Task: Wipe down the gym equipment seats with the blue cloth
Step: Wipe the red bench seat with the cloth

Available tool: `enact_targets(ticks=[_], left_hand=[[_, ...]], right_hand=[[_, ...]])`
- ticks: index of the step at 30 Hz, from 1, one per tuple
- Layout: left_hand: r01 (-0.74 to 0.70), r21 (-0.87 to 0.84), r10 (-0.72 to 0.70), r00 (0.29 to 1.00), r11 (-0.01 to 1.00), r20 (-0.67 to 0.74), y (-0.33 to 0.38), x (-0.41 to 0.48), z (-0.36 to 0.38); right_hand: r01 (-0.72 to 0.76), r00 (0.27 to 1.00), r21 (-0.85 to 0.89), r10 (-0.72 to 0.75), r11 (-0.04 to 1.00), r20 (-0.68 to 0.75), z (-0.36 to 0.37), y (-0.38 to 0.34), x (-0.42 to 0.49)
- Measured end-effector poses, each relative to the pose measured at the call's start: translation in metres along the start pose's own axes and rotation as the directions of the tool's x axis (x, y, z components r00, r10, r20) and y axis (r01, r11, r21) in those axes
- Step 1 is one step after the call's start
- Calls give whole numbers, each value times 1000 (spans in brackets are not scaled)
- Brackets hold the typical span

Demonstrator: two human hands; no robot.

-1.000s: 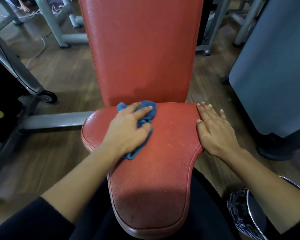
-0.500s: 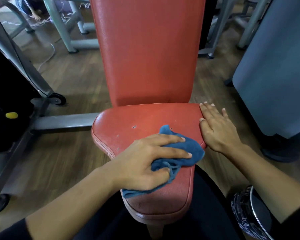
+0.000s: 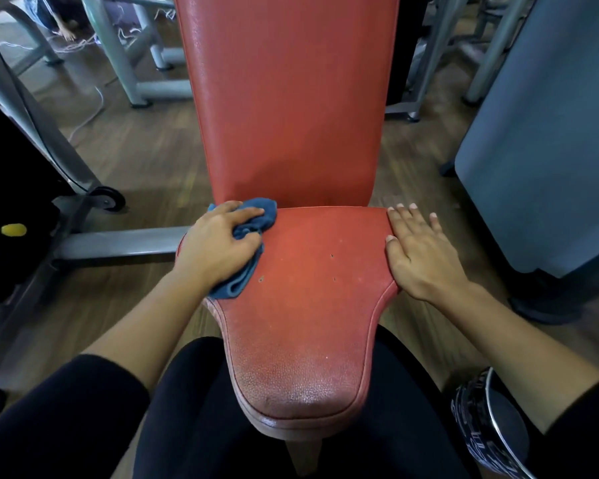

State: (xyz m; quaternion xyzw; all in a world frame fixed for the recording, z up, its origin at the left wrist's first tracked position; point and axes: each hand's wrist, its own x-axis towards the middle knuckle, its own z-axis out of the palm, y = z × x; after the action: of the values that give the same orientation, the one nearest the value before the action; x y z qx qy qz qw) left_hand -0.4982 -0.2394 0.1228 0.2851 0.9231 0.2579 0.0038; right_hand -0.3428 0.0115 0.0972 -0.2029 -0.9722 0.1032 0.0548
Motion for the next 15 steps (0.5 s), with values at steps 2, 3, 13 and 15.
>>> enact_targets(ticks=[2, 3, 13, 15], left_hand=[[54, 10, -54, 998, 998, -36, 15, 1, 7], [56, 15, -56, 998, 998, -25, 24, -1, 11], [-359, -162, 390, 888, 919, 243, 73, -25, 26], [-325, -162, 359, 894, 932, 270, 68, -4, 31]], right_hand=[[-1, 1000, -3, 1, 1000, -6, 0, 0, 0], [-3, 1000, -5, 3, 1000, -6, 0, 0, 0], [8, 1000, 20, -8, 1000, -28, 3, 2, 2], [6, 1000, 15, -5, 1000, -26, 3, 1, 2]])
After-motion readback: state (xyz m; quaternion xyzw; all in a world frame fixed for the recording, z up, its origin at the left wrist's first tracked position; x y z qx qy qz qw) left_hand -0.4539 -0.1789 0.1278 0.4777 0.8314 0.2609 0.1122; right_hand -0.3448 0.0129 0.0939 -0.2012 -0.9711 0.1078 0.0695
